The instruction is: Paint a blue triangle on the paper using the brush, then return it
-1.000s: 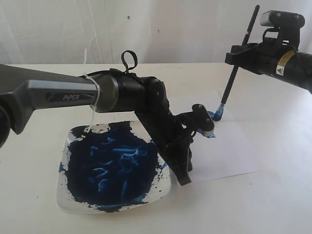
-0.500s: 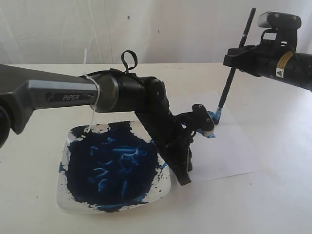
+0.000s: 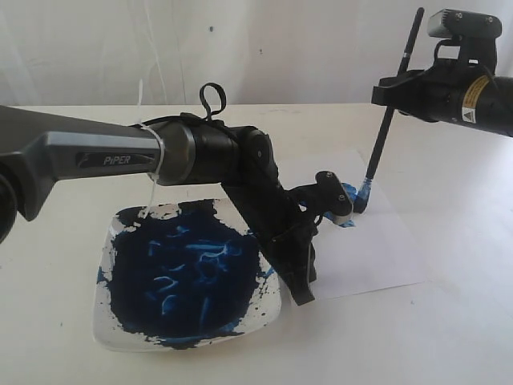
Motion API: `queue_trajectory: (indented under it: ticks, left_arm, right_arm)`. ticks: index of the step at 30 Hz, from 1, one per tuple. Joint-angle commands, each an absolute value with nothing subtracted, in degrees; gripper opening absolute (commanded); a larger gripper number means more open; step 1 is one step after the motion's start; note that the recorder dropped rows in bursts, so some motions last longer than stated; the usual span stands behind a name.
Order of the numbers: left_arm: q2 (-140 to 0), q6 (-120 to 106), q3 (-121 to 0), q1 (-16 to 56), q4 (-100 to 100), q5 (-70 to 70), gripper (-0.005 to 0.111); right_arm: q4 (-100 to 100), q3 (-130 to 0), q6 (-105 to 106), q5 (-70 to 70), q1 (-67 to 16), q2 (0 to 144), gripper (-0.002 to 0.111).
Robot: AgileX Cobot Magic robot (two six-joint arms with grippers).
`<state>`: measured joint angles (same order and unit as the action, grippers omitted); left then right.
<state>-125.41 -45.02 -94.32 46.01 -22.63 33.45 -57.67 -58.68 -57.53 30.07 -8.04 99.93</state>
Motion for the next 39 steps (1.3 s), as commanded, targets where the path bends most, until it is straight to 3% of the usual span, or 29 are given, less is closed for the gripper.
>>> queue_trajectory:
  ticks: [1, 39]
  left_arm:
    - [-125.88, -44.94, -94.43, 46.39, -23.07, 34.19, 0.000]
    - [-125.88, -44.94, -94.43, 46.39, -23.07, 34.19, 0.000]
  right_arm:
    - [-60.68, -58.63, -60.68, 29.69, -7.92, 98.93, 0.000]
    - [-70.60, -58.63, -70.90, 31.89, -7.92, 93.43, 0.000]
